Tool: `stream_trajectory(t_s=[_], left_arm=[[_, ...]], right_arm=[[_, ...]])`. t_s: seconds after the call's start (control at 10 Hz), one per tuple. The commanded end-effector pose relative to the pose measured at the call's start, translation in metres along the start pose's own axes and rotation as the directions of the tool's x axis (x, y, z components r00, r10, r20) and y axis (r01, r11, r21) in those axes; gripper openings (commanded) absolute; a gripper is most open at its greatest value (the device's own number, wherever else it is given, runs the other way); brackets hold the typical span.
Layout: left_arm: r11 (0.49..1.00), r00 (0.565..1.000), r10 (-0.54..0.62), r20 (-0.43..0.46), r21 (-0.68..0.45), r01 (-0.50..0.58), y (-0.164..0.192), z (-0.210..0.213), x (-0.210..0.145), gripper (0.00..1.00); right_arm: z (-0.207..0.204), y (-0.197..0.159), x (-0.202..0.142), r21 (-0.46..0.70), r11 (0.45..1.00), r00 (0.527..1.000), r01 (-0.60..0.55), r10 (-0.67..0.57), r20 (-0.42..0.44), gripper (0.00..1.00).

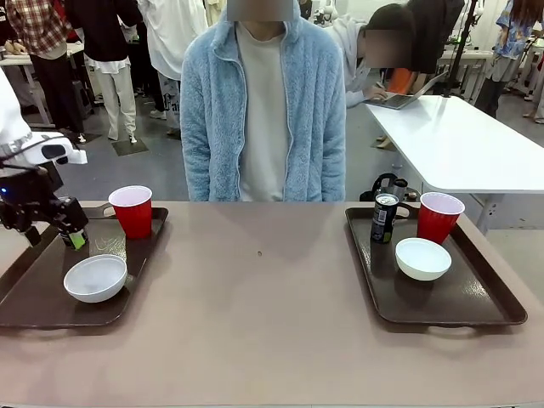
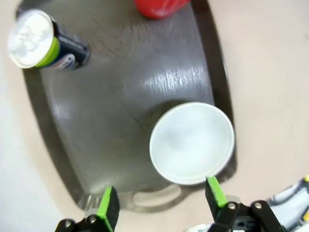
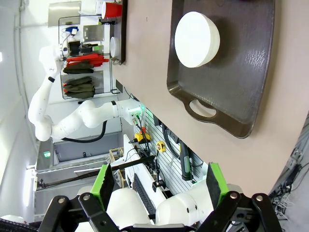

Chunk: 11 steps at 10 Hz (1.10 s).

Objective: Prepare tableware on both trays.
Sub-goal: Pick up a Picnic Bowl from the table and place it on a Handle tray.

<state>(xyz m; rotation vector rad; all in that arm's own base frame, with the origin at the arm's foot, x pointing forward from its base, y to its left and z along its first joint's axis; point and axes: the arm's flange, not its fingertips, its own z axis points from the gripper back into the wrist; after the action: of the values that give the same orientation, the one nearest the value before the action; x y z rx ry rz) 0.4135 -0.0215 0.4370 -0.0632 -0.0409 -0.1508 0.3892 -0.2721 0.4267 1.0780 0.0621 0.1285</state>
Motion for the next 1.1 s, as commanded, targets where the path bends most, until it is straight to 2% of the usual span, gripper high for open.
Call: stream_trajectory(t_s=[0.0, 0.2, 0.3, 0.9, 1.0], left_arm=[[1.0, 1.0, -0.024, -0.016, 0.017, 0.024, 0.003, 0.032, -0.011, 0.93], [1.0, 1.0, 0.007, 0.018, 0.028, -0.008, 0.002, 0.052, -0.019, 0.93], [1.0, 1.0, -0.01, -0.001, 0.008, 0.01, -0.002, 0.034, -0.01, 0.93], [1.0, 1.0, -0.008, -0.016, 0.008, 0.008, -0.001, 0.034, -0.012, 0.93], [0.994, 1.0, -0.017, 0.009, -0.109, 0.018, 0.003, 0.04, -0.01, 0.93]], right_arm=[[-0.003, 0.002, -0.003, -0.013, 1.0, 1.0, 0.013, -0.013, 0.002, 1.0], [-0.003, 0.002, -0.003, -0.013, 1.0, 1.0, 0.013, -0.013, 0.002, 1.0], [-0.003, 0.002, -0.003, -0.013, 1.0, 1.0, 0.013, -0.013, 0.002, 1.0], [-0.003, 0.002, -0.003, -0.013, 1.0, 1.0, 0.013, -0.013, 0.002, 1.0], [-0.003, 0.002, -0.003, -0.013, 1.0, 1.0, 0.013, -0.013, 0.002, 1.0]])
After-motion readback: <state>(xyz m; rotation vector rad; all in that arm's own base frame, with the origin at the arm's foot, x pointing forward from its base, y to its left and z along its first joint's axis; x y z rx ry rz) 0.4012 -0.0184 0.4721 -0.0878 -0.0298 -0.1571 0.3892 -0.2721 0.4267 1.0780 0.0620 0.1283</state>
